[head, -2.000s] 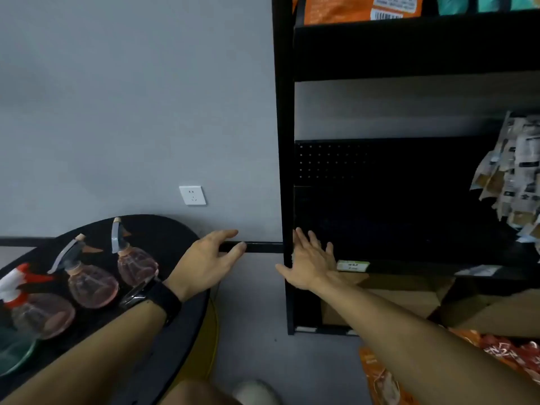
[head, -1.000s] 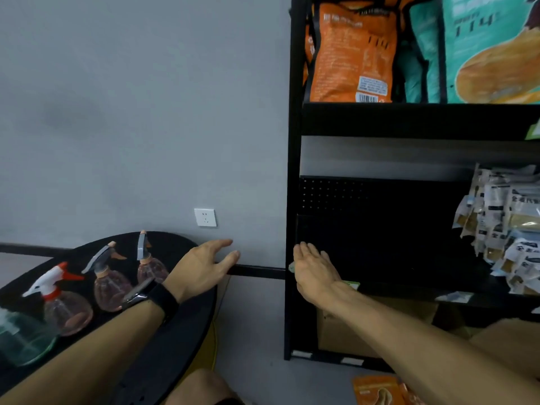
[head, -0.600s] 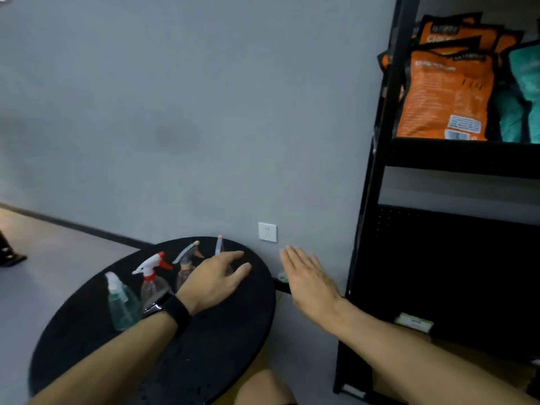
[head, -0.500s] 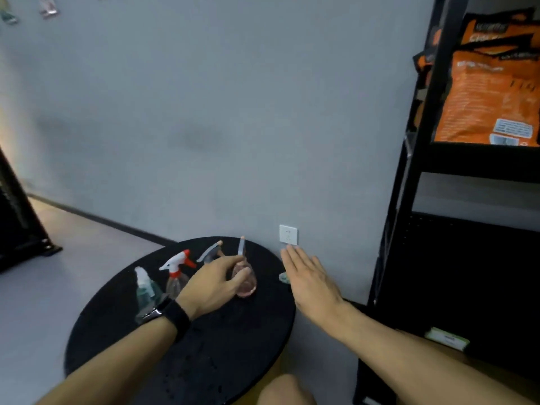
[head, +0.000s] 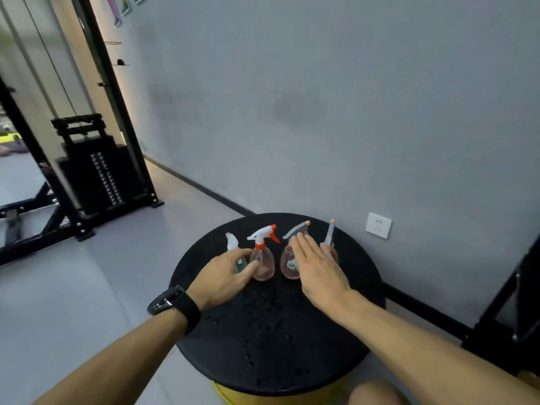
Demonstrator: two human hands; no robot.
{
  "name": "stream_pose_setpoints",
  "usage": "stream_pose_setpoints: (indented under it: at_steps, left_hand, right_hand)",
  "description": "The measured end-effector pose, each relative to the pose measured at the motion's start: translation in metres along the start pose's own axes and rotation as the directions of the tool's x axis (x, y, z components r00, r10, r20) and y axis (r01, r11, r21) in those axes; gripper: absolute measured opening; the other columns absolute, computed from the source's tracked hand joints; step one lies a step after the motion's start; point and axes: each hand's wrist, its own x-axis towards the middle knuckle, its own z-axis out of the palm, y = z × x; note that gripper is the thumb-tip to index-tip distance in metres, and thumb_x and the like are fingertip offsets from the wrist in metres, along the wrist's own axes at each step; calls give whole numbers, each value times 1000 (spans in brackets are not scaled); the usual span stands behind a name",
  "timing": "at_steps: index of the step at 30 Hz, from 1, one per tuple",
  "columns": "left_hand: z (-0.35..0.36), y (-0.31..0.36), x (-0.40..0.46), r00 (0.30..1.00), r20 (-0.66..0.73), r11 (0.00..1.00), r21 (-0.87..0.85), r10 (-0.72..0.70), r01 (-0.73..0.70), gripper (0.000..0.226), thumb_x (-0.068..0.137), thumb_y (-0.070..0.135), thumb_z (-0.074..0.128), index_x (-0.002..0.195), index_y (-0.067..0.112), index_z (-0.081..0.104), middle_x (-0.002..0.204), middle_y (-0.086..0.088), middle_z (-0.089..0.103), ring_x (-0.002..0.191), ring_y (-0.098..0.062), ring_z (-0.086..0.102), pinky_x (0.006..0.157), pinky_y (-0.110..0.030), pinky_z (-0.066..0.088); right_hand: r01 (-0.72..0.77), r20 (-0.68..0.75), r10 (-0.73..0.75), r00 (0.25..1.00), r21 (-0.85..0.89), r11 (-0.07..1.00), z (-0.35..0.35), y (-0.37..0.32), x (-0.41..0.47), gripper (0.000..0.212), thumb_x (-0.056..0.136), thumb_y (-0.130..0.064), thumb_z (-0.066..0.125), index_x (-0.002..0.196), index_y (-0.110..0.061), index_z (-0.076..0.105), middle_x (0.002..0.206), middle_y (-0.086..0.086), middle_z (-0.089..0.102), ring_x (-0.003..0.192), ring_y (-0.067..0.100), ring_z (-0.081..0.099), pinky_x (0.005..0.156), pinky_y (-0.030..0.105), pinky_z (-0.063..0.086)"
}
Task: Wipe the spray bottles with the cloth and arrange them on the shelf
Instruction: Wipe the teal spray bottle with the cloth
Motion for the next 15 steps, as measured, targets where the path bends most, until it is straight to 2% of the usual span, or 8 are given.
stream_pose_setpoints:
  at_steps: [3,9,15]
  left_hand:
    - [5,-23,5,999,5,999,13,-48,48,52,97,52,46,141,25,49,143,5,53,126,-12,52,101,-25,39]
    - [20,-53,19,997,21,997,12,-71,71,52,96,52,47,142,27,48,145,6,51,128,-11,50,103,-23,37]
    - [22,-83,48,992,-44,992,31,-122,123,43,97,35,51,139,23,52,141,4,56,126,-12,53,103,-24,39]
  right_hand:
    - [13,12,-14,1000,49,999,17,-11,13,81,91,4,46,154,-6,-3,163,9,-2,150,23,-3,121,39,3]
    - [12,67,-20,998,107,994,48,-16,32,77,94,2,42,154,-7,-4,163,9,-6,150,22,-8,122,39,2]
    - [-6,105,-8,994,133,991,68,-11,48,80,93,5,42,154,-8,-8,163,8,-9,150,21,-9,122,36,-1]
